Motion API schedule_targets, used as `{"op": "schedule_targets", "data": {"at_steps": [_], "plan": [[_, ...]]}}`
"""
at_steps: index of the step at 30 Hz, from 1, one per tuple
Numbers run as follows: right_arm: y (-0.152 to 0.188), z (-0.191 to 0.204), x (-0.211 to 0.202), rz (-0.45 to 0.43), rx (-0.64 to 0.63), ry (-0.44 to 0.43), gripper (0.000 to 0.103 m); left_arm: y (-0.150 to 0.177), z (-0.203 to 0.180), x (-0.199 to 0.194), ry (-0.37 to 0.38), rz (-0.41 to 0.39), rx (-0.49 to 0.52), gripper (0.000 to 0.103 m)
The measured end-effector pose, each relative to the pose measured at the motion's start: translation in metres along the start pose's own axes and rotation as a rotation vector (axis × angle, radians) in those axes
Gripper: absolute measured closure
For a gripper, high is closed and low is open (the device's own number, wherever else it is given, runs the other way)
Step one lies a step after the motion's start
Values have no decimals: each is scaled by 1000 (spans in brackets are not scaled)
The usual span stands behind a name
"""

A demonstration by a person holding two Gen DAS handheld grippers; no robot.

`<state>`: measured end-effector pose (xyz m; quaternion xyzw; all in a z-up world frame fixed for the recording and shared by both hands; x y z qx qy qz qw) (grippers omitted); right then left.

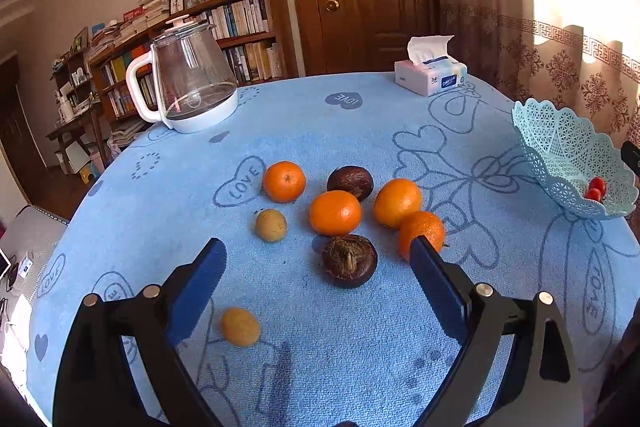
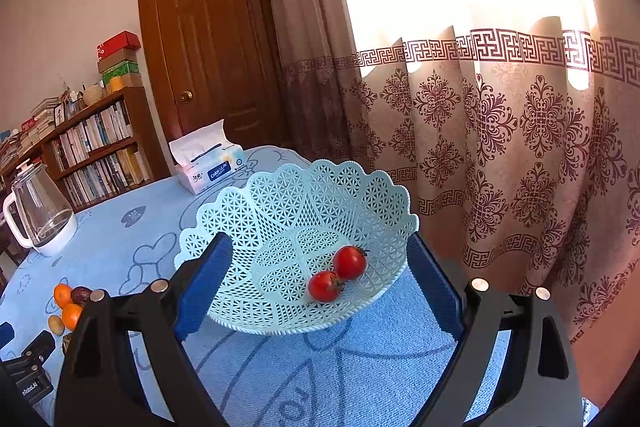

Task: Organize fruits
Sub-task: 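Withdraw both open tools from the basket back toward the fruits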

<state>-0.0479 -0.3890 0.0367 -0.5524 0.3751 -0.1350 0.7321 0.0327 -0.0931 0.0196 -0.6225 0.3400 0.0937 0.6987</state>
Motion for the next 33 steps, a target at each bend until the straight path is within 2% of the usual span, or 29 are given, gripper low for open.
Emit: {"op": "schedule_targets", "data": {"at_steps": [7,11,18,24,33], "plan": [[2,12,-6,-8,-51,-30,13,6,13,-4,-20,4,-24,11],[9,30,-14,22,-101,-86,13,10,20,-5,-29,7,-37,11],[36,79,-36,54,-282,-177,13,20,38,-7,-47,22,-78,11],[51,98,-44,53,-371,-175,13,28,56,-10,-58,33,-126,11],[53,96,-37,80,-371,-170,13,38,73,-11,-47,65,-188,11]]}}
Point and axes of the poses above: each gripper's, at about its wrist camera, not at the fingertips, and x roughly the way its jaws point, z to its left, y to its underside, the point moved 6 cm from there along x, roughly the way its jaws point, and after that the axes turned 13 degrees about y, right-handed, at the moved point
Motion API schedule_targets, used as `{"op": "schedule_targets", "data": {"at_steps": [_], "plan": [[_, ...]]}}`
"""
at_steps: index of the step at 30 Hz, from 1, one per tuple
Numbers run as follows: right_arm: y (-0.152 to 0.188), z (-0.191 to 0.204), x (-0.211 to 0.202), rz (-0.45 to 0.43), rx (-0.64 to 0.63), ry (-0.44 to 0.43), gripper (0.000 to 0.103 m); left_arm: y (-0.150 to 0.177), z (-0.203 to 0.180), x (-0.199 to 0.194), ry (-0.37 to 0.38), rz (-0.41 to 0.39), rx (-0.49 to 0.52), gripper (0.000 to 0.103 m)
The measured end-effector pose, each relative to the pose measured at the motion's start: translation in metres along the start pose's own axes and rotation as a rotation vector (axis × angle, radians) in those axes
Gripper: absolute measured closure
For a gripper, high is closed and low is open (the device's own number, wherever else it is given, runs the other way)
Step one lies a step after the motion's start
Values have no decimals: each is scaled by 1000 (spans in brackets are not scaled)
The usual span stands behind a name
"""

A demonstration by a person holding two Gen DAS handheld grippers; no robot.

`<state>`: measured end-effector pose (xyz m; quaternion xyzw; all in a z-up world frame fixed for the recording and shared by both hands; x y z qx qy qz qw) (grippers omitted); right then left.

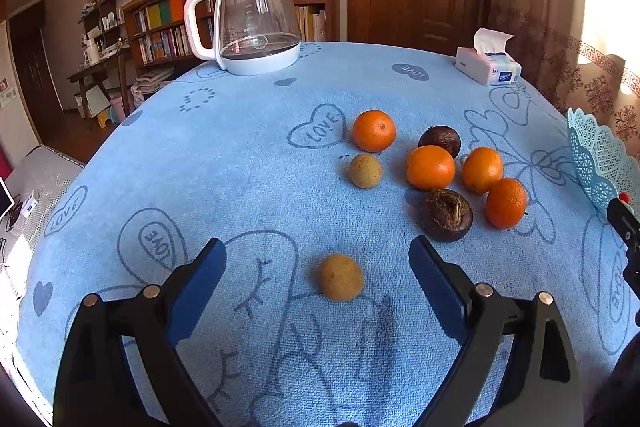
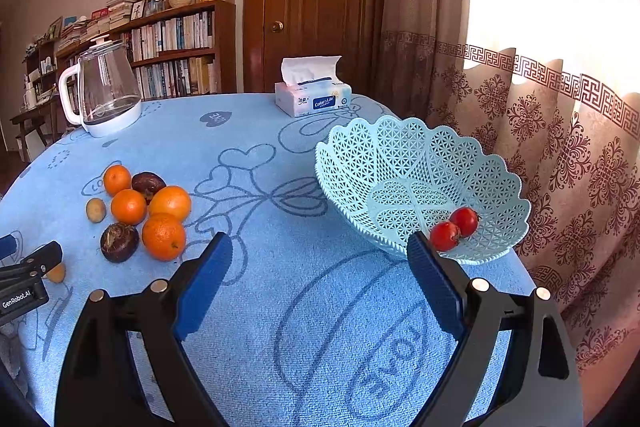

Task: Organize fruits
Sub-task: 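Withdraw both open tools from the basket back toward the fruits, then grasp a small brown fruit with the left tool while the right tool grasps an orange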

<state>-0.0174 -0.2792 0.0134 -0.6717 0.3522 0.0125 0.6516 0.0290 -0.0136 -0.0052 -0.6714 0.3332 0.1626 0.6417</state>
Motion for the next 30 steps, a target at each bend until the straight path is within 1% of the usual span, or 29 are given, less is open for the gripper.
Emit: {"op": "schedule_targets", "data": {"at_steps": [13,21,24,27,29,30], "plan": [[3,2,4,16,-6,-4,13,9,15,7,52,62,-81,11],[4,1,5,20,-2,-8,13,13,16,7,80,73,-91,11],[4,1,5,20,-2,-7,13,14,16,9,84,84,-96,17],[5,1,6,24,-2,-9,13,15,17,13,87,101,-104,26],[5,1,6,26,-1,-10,13,16,18,14,86,109,-112,38],[6,2,7,29,0,-11,13,16,18,15,88,111,-113,40]]}}
Point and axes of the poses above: each gripper's, at about its wrist camera, not at the fingertips, and x roughly the way its jaws point, z to its left, y to its underside, the point moved 6 cm from there along x, roughly the way its jaws point, and after that the axes turned 13 degrees about y, right-handed, at the moved point
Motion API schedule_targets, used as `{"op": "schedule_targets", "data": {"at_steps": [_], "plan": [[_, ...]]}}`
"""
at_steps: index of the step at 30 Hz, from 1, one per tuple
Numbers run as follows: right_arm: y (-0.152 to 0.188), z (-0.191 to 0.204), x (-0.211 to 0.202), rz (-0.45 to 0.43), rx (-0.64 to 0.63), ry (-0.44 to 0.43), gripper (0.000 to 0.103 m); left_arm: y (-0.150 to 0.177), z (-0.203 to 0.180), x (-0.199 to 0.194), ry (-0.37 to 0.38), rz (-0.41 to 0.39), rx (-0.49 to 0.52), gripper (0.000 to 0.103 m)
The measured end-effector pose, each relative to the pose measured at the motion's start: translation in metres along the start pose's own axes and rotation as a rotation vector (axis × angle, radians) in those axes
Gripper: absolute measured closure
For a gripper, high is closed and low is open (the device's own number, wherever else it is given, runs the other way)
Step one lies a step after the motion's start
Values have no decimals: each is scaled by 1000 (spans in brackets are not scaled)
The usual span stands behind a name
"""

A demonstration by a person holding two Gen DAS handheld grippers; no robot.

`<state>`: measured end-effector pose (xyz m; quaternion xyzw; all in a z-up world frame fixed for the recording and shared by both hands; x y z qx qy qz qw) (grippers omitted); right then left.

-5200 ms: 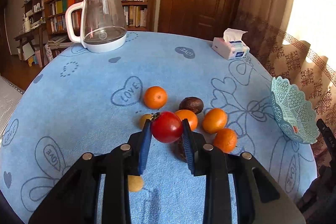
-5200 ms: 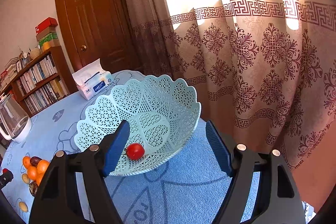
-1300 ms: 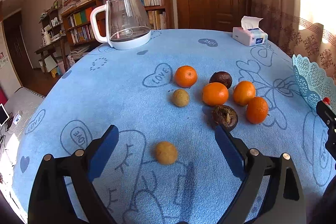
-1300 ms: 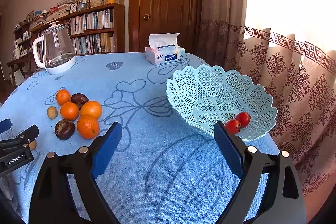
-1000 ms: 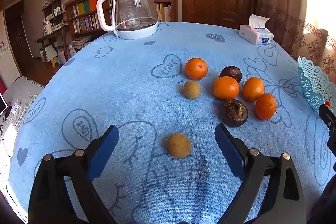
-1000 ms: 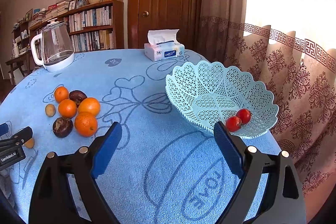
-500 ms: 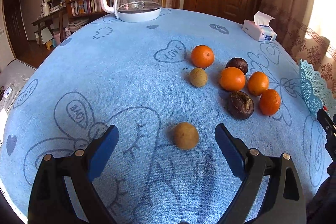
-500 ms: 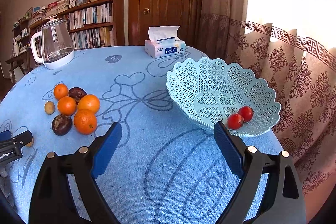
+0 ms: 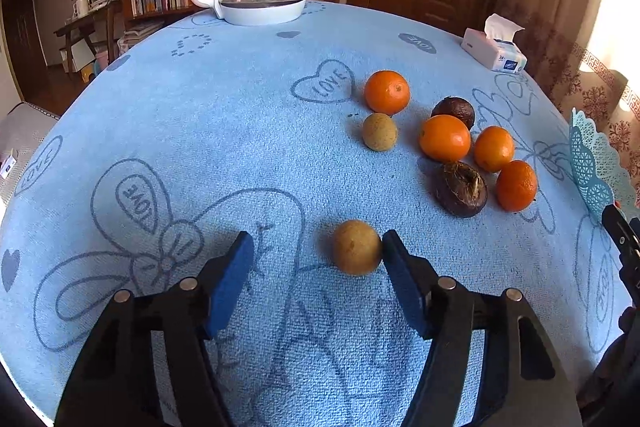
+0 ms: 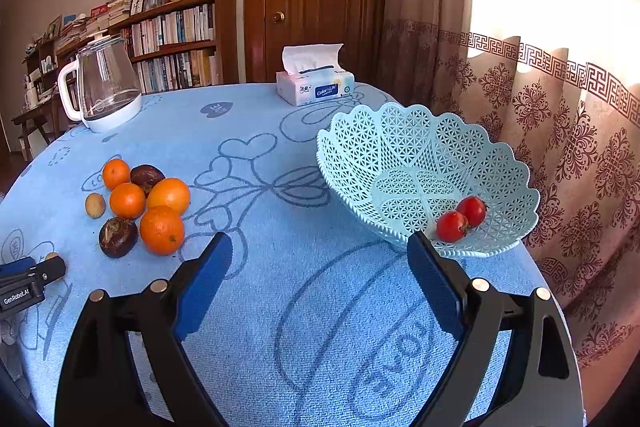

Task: Organize fruits
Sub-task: 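Grasp a small brown fruit with the left tool while the right tool grasps an orange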

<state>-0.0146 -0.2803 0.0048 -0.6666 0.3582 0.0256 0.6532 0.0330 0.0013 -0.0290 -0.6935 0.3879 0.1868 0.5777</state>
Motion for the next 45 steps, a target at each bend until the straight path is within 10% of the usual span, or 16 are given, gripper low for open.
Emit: {"op": "schedule_targets", "data": {"at_steps": [8,15,24,37,45], "plan": [[2,0,2,11,7,-7,13,1,-15,-3,53,-13,63,77],[1,-1,-2,4,25,-47,13,-4,-10,-21,115,-87,37,77],[-2,7,-12,-18,14,-118,13,-23,29,-38,21,-182,-33,77],[-5,75,15,242,23,-363,13,-22,44,-28,-12,-181,-80,77],[-6,118,35,336,28,-424,42,-21,48,-26,-14,-176,-102,77]]}}
Point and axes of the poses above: each gripper's, at about its wrist camera, not at the fingertips, and x roughly the way its jaws point, z to its left, y to its underside, the point moved 6 cm from there along x, roughly the way its jaws point, and after that the axes turned 13 degrees about y, right-handed, at the moved point
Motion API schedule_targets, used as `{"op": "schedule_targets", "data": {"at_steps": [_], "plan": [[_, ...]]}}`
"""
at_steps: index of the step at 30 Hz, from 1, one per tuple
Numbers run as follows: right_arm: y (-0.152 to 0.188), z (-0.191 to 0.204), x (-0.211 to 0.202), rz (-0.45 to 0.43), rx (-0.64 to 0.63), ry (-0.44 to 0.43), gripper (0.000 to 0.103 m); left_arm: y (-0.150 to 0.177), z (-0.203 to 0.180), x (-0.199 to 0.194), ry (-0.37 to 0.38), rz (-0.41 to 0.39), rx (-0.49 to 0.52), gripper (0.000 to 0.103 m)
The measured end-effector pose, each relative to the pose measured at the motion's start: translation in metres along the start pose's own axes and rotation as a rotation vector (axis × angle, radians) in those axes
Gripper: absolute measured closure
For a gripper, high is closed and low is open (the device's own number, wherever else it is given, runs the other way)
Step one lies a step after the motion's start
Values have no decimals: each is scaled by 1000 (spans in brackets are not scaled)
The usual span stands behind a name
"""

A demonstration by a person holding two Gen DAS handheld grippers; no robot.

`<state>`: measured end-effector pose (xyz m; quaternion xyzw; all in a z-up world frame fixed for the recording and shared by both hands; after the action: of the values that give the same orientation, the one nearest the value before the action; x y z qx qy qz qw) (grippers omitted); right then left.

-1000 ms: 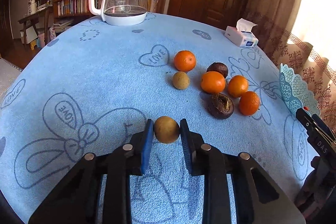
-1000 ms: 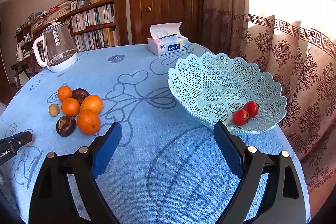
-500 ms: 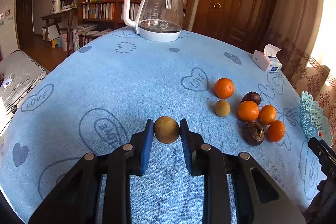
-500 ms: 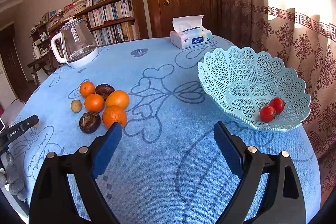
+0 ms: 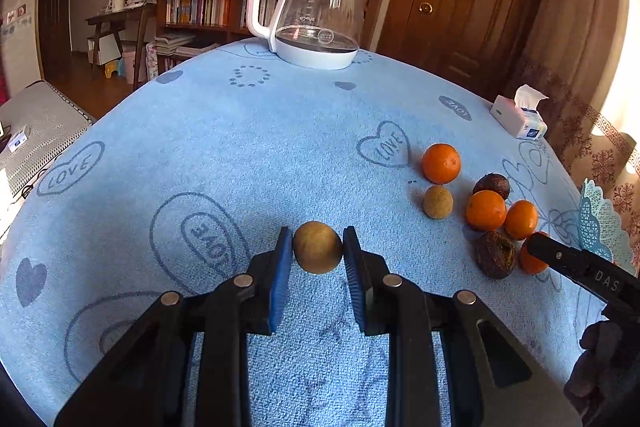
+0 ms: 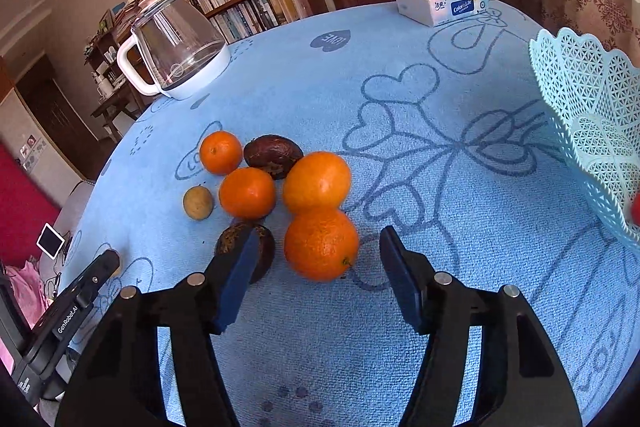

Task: Organize fruits
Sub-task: 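Grasp a small brown fruit with the left tool while the right tool grasps an orange, then carry the orange into the basket and open the right tool while the left tool holds the brown fruit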

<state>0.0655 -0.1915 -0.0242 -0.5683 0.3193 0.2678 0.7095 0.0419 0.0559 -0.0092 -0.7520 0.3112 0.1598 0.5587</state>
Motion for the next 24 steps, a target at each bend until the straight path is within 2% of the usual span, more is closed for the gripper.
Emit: {"op": "schedule_targets", "data": {"at_steps": [2,6,9,18,24], "plan": [[0,2,6,11,-4,5,51,0,1,1,0,3,-7,77],[1,1,10,13,-6,12,55,0,2,1,0,3,-12,77],[2,0,10,8,-9,22,63,0,2,1,-1,2,-7,77],[1,-4,-3,-51,1,29,63,0,2,1,-1,3,-8,77],[-7,-17,-20,-145,30,94,63,1,1,1,-1,4,-7,77]]}}
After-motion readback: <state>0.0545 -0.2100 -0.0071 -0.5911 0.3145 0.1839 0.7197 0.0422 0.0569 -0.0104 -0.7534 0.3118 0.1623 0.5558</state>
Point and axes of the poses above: each gripper's, at about its wrist camera, not at the fingertips, and x roughly the way its jaws point, z to its left, y to its underside, the point moved 6 cm from there along x, roughly the way its jaws point, and after that the axes turned 13 degrees about y, right-handed, at the moved point
